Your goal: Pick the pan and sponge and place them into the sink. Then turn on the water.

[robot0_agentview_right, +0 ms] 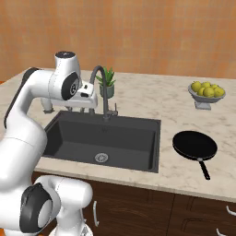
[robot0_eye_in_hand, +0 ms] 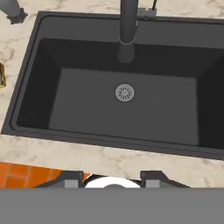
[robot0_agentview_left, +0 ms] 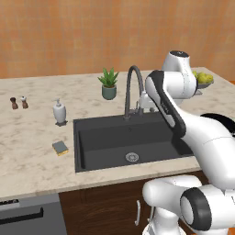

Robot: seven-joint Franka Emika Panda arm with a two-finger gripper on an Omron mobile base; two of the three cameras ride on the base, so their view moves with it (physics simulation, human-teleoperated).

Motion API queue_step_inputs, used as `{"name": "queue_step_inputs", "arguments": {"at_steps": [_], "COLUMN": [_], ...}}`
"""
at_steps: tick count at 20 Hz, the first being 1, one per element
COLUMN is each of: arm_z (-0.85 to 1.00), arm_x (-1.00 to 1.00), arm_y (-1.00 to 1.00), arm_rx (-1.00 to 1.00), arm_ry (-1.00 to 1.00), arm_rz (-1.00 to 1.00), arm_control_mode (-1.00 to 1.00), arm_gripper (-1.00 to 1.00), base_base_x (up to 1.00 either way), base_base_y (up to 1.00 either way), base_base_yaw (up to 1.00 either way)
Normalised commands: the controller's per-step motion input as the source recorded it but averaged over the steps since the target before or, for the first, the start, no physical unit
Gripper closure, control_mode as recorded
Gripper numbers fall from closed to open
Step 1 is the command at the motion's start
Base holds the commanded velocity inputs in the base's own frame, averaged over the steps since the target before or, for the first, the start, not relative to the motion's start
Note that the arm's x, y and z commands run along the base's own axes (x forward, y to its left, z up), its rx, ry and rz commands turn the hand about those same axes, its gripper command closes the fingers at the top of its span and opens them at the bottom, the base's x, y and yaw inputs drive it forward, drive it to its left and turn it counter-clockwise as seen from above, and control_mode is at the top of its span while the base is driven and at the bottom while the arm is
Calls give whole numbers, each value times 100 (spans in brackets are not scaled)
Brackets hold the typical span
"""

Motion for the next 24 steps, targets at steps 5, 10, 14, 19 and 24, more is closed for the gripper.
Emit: {"name": "queue_step_inputs", "arguments": {"at_steps": [5, 10, 14, 19, 24], "arm_z": [-2, -2, -4, -20, -22], "arm_x": [-36, -70, -12, 32, 56], "arm_y": [0, 35, 100, 100, 100], "arm_rx": [0, 0, -3, -13, -5], "arm_ry": [-1, -4, 0, 2, 2], "arm_rz": [1, 3, 1, 0, 1], "arm_control_mode": [-100, -100, -100, -100, -100], "arm_gripper": [-100, -100, -100, -100, -100], "base_base_x": [0, 0, 0, 0, 0], "base_base_y": [0, 0, 0, 0, 0], "base_base_yaw": [0, 0, 0, 0, 0]}}
